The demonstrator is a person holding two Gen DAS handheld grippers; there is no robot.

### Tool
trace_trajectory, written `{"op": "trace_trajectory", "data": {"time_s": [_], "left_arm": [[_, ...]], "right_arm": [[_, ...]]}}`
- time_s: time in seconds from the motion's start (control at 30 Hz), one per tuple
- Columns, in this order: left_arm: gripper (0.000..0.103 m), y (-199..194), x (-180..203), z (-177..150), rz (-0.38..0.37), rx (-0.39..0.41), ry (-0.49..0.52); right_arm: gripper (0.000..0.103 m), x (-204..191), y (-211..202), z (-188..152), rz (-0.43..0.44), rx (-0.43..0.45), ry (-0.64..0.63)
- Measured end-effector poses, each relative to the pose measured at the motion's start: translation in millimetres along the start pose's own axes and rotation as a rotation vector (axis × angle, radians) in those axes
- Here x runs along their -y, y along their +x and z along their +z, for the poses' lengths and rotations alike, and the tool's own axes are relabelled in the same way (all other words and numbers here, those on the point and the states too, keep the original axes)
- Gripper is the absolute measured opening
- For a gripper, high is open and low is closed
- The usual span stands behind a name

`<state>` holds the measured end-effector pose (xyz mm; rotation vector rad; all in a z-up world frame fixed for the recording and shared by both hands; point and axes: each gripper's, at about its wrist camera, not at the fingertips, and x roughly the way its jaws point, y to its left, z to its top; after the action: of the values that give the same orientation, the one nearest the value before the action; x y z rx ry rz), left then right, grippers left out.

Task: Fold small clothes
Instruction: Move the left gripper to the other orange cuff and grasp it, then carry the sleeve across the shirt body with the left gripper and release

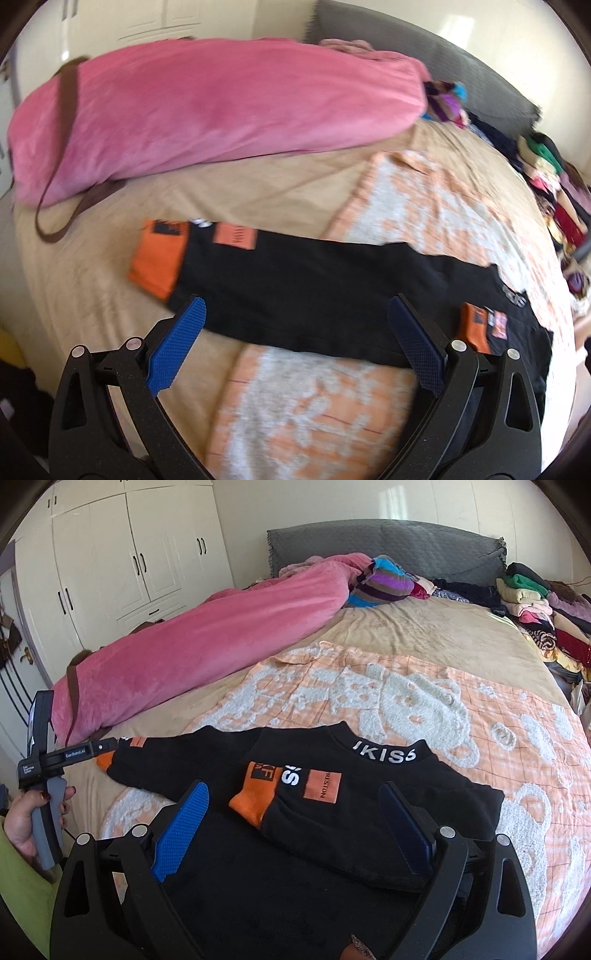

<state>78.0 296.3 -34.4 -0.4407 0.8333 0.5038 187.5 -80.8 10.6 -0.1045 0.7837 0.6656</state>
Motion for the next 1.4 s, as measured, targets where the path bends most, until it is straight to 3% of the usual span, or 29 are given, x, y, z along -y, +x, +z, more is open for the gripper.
{"op": "trace_trajectory", "data": {"time_s": [0.43, 0.67, 0.8, 0.87, 0.97, 1.13, 1.4], "left_arm": [[0.093, 35.1, -75.9, 2.8, 0.097, -0.018, -0.174], [0.092, 62.5, -98.1, 7.1, 0.088, 0.020, -0.279], [0.069, 77.5, -95.4, 5.7, 0.111, 0.046, -0.287], [0.044, 80.4, -93.7, 4.2, 0.097, 0.052, -0.278], [0.018, 74.5, -93.7, 3.2, 0.025, 0.085, -0.283], [0.015, 49.3, -70.7, 9.8, -0.050, 0.151, -0.204], [0.013, -7.3, 4.4, 12.6, -0.220, 0.196, -0.043]], "right_arm": [[0.093, -8.4, 30.2, -7.1, -0.009, -0.069, -0.005], [0.093, -22.2, 52.2, -23.0, 0.009, -0.138, -0.034], [0.093, -29.1, 61.2, -34.6, 0.020, -0.177, -0.042], [0.093, -29.8, 62.6, -38.6, 0.022, -0.187, -0.038], [0.093, -28.3, 63.0, -42.8, 0.021, -0.196, -0.032], [0.093, -15.4, 55.7, -46.3, 0.010, -0.188, 0.004], [0.093, 18.3, 32.1, -44.5, -0.021, -0.146, 0.072]]}}
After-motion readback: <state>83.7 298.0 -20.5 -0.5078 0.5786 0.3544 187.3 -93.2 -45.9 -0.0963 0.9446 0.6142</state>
